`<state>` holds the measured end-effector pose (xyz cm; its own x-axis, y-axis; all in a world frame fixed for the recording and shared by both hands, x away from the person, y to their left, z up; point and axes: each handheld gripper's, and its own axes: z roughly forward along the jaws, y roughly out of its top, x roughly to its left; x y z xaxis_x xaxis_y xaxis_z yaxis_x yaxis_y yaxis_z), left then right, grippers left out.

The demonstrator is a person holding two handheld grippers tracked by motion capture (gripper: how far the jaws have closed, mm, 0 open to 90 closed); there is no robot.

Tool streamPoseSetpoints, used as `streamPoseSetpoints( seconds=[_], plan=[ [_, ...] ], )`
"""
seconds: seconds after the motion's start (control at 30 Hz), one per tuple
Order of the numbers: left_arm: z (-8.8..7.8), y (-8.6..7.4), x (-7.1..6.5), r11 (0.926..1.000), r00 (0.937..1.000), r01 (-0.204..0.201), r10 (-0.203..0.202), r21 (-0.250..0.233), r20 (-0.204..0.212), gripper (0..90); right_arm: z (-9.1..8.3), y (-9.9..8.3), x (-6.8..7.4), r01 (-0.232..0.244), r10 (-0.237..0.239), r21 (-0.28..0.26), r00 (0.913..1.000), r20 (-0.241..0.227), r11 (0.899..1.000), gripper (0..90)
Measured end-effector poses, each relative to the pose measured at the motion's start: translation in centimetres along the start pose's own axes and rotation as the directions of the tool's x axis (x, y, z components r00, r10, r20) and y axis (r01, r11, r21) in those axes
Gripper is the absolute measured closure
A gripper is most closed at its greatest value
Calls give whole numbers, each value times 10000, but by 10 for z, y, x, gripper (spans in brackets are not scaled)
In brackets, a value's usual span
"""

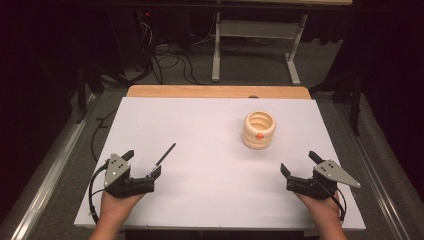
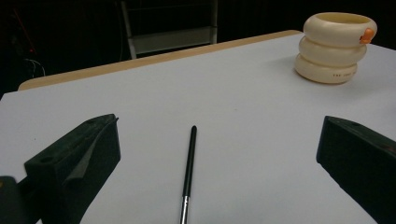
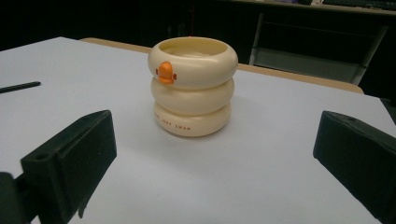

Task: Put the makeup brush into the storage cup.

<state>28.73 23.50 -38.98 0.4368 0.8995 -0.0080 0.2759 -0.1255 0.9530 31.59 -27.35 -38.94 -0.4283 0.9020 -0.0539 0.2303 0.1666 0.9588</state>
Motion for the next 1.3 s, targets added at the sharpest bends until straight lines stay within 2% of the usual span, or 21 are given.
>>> streamPoseSetpoints(
  seconds=[0.43,1.3],
  plan=[
    [0,0,1,10000,10000,-8,9,22,-75,2,2,-1,1,84,-83,137,9999,-68,9999,9],
    [0,1,0,10000,10000,37,-37,-38,44,3,3,-2,3,160,-158,131,9997,-201,9998,9]
  ],
)
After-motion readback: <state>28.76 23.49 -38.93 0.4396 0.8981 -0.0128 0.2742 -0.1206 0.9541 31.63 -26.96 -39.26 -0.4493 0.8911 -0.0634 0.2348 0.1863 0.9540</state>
